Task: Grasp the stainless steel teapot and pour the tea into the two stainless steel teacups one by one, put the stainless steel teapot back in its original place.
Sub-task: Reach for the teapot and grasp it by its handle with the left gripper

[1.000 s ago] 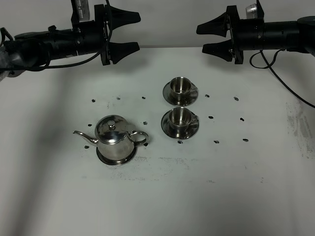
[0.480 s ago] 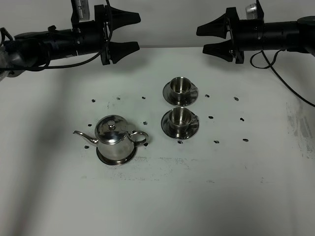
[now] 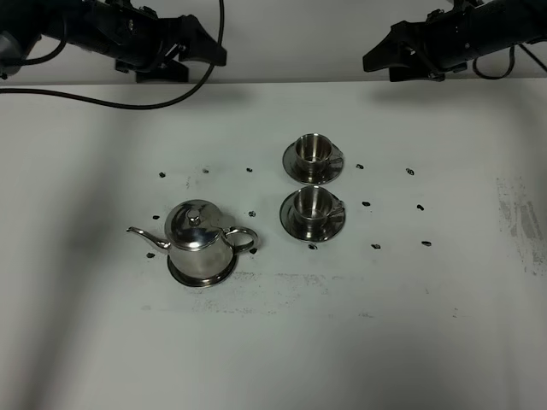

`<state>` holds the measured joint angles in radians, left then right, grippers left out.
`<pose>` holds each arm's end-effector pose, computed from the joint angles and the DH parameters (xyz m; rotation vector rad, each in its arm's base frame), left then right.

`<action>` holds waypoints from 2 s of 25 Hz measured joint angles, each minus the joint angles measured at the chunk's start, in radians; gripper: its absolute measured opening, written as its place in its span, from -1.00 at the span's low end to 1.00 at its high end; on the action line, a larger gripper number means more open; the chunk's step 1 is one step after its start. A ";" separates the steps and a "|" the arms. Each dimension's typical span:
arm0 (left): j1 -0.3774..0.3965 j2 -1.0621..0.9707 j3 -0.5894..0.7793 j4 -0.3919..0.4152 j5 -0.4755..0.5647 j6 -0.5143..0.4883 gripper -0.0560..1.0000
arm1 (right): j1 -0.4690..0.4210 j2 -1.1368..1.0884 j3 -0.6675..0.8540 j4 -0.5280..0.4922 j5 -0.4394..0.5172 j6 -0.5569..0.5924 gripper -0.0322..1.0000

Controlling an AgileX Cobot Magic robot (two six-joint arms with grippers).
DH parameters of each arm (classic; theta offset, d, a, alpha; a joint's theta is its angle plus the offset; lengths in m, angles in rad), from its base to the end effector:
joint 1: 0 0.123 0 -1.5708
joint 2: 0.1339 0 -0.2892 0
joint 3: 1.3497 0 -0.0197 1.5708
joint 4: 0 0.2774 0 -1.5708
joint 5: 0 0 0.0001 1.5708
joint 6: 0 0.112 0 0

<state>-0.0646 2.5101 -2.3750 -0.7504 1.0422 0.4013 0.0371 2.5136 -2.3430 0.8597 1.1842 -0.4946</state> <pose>0.5796 -0.1036 0.1940 0.2880 2.4255 -0.8304 0.5657 0.0997 0.1857 -0.3929 2.4612 1.0026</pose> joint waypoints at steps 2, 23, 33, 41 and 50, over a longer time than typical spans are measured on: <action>-0.020 0.000 -0.047 0.210 0.017 -0.051 0.55 | 0.000 0.000 -0.033 -0.114 0.010 0.053 0.20; -0.110 -0.529 0.440 0.667 -0.153 -0.105 0.37 | 0.058 -0.619 0.363 -0.611 0.021 0.198 0.08; -0.280 -0.593 0.533 0.841 -0.215 -0.142 0.34 | 0.058 -1.158 0.893 -0.686 -0.131 0.211 0.08; -0.422 -0.594 0.533 0.842 -0.208 0.063 0.34 | 0.058 -1.547 1.155 -0.799 -0.172 0.297 0.08; -0.524 -0.594 0.533 0.842 -0.163 0.259 0.34 | 0.058 -1.905 1.373 -0.803 -0.144 0.327 0.03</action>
<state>-0.5891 1.9163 -1.8415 0.0919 0.8793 0.6601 0.0955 0.6089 -0.9705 0.0571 1.0406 -0.1673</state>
